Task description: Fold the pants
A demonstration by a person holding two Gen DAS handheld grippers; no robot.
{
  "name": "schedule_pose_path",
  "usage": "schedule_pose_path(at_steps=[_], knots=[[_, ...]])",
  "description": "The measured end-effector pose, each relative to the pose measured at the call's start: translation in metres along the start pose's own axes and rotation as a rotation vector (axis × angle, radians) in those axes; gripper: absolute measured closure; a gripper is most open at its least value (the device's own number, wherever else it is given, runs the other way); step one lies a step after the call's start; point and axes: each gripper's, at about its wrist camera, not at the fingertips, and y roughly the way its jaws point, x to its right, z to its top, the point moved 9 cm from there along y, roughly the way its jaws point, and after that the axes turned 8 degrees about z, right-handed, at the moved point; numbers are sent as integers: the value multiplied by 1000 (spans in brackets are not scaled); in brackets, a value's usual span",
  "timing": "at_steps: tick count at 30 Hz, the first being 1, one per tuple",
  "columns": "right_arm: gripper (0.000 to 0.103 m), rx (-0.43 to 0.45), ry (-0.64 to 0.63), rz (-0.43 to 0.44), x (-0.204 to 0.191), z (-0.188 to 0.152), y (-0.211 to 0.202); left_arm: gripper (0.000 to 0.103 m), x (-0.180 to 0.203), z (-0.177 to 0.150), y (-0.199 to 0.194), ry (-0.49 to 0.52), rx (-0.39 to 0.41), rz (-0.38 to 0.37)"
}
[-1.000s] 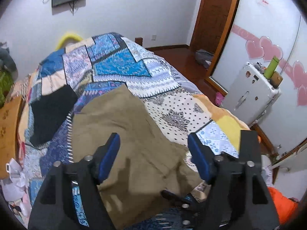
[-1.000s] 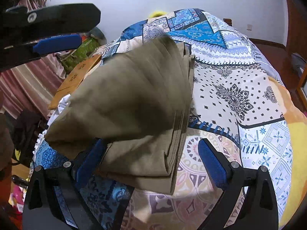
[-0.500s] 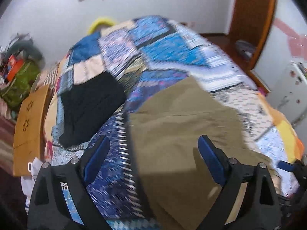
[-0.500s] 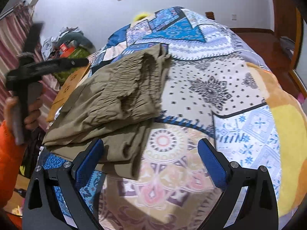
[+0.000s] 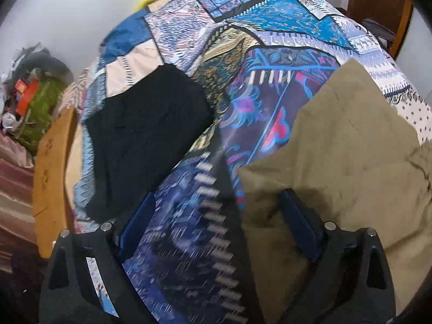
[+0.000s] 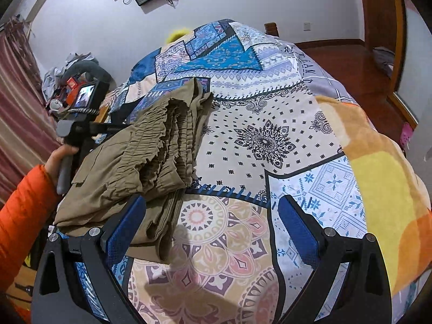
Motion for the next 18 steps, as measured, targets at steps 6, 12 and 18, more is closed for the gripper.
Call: schedule_pose_path(at_steps=[6, 12, 18], knots=[[5, 37, -47, 5, -19, 3, -20, 7, -31, -38, -14, -32, 4, 45], [5, 69, -124, 7, -47, 4, -36, 7, -56, -95, -42, 6, -16, 32], [5, 44, -163, 13, -64, -8, -21, 8, -60, -154, -76, 9, -23, -38]])
